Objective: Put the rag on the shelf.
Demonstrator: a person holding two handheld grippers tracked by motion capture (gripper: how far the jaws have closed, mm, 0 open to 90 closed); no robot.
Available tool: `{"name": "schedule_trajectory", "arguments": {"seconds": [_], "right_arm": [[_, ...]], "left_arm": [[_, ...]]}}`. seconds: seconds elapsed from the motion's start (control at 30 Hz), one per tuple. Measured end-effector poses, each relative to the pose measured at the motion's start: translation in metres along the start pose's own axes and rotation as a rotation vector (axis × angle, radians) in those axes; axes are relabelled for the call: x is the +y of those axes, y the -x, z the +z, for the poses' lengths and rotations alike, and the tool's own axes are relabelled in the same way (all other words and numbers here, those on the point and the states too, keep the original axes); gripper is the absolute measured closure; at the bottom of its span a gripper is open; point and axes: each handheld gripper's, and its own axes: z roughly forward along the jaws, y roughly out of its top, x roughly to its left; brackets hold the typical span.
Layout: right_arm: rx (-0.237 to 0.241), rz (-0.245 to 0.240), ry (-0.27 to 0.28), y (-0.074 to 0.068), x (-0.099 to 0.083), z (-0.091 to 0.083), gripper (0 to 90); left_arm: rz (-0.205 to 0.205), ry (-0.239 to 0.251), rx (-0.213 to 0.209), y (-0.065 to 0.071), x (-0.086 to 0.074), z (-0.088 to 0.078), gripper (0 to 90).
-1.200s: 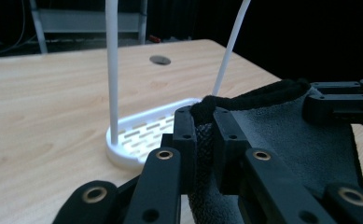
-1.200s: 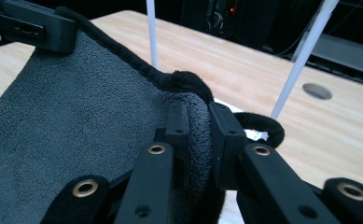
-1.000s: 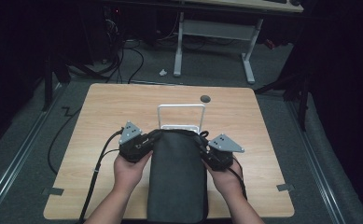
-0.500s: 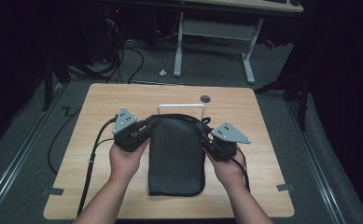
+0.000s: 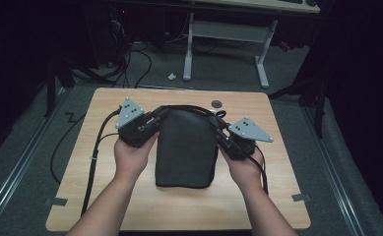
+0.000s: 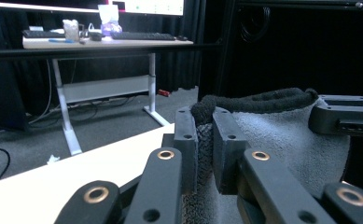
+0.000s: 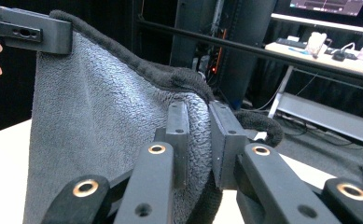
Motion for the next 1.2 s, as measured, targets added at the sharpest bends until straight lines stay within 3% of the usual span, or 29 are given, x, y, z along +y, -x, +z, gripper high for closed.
{"name": "schedule_trajectory", "arguments": {"seconds": [0.43,0.7,0.93,1.2], "right_arm": [[-0.024,-0.003,0.046,0.010,0.030,-0.005,80.1],[-0.036,-0.014,0.046,0.015,0.042,-0.003,80.2],[-0.042,-0.018,0.013,0.022,0.039,0.014,80.2],[-0.036,0.041,-0.008,0.041,0.037,0.040,80.2]], "left_arm": [[0.035,0.047,-0.002,0.002,0.032,0.003,81.8],[0.042,0.037,0.003,-0.005,0.034,0.010,81.7],[0.042,0.004,0.003,-0.019,0.034,0.028,81.7],[0.061,-0.017,0.023,-0.031,0.038,0.050,81.7]]}}
